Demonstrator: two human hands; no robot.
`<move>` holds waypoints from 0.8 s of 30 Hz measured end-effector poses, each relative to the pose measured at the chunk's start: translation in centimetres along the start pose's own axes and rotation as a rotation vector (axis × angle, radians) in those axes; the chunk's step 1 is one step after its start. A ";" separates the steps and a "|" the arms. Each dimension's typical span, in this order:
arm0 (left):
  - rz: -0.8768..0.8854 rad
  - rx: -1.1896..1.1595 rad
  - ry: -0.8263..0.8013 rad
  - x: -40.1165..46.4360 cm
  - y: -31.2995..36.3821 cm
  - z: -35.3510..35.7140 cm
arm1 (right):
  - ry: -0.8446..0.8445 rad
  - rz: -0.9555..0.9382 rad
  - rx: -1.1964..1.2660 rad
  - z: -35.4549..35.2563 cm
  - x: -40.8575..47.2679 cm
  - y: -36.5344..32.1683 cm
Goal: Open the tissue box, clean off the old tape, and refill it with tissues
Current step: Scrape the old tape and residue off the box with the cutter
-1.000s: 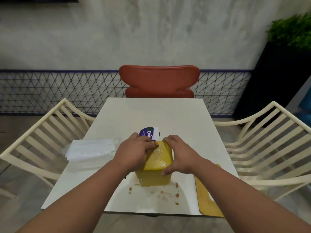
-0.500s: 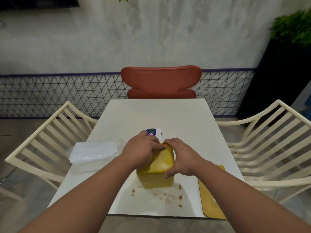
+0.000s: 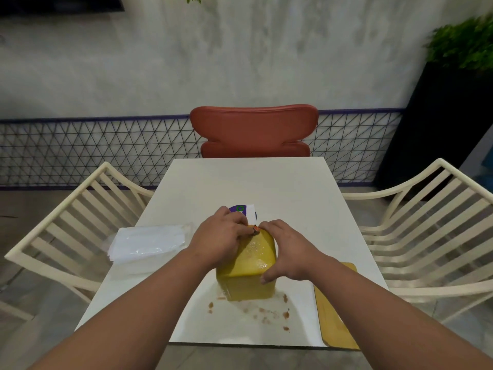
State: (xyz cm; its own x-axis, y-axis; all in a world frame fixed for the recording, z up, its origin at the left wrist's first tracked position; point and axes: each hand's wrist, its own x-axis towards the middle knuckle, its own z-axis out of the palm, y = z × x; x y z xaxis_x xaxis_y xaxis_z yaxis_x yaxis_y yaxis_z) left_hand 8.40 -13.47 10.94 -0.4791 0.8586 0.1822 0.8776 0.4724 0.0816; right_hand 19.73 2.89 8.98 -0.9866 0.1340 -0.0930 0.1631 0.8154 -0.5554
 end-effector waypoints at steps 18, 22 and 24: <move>0.021 -0.113 0.133 -3.7 0.5 1.2 | -0.015 0.014 -0.009 -0.1 0.2 0.3; 0.028 -0.073 0.178 -3.6 0.4 1.5 | -0.009 0.012 -0.018 0.0 0.2 0.3; -0.096 -0.091 0.212 -3.4 0.4 1.4 | -0.006 0.017 -0.012 0.0 0.3 0.4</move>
State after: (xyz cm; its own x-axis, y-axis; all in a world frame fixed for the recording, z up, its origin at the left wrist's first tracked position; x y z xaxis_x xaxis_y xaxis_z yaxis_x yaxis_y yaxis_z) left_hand 10.33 -15.90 9.03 -0.5549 0.7451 0.3701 0.8305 0.5218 0.1949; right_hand 19.52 3.26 8.70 -0.9836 0.1447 -0.1074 0.1800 0.8196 -0.5439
